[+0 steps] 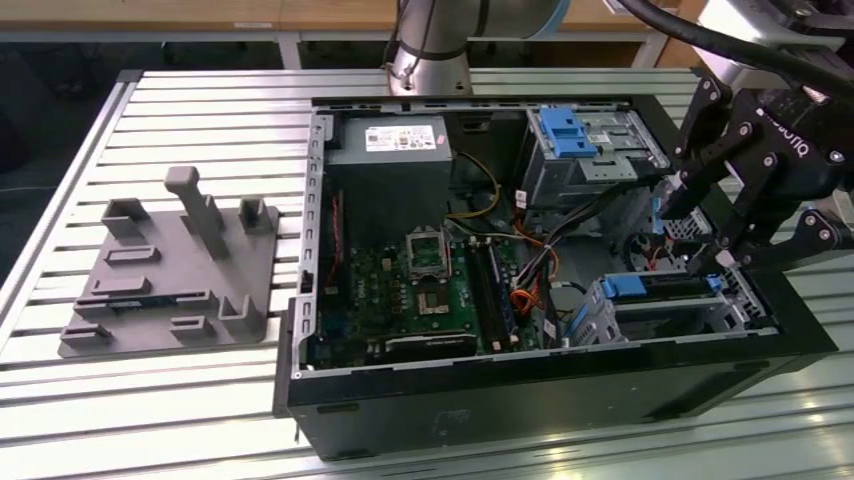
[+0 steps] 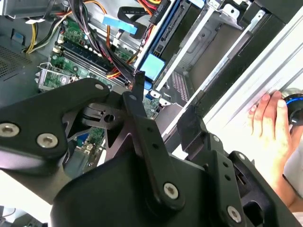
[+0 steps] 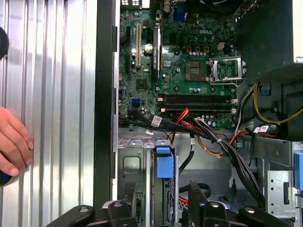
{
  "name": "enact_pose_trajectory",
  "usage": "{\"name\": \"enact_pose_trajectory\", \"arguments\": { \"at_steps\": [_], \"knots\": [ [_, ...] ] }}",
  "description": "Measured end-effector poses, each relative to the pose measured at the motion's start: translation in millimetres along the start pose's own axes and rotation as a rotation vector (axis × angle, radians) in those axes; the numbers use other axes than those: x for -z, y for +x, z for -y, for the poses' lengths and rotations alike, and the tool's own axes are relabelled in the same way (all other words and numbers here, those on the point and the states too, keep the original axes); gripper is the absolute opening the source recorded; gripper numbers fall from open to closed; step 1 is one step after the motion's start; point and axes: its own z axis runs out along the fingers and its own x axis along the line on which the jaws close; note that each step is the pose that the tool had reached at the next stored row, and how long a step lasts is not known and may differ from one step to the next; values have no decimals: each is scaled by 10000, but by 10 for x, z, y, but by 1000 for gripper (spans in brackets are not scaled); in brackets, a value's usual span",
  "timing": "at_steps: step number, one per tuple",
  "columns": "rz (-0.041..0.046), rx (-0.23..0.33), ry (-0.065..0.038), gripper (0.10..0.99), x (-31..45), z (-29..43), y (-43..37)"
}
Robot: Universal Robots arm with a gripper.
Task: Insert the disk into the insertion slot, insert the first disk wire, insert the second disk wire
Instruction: 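Insert the first disk wire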
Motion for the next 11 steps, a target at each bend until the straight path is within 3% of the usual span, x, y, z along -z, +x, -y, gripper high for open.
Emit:
{"name": "enact_pose_trajectory", "arguments": {
  "at_steps": [11],
  "knots": [
    [0,2,0,557,0,0,0]
  ]
}}
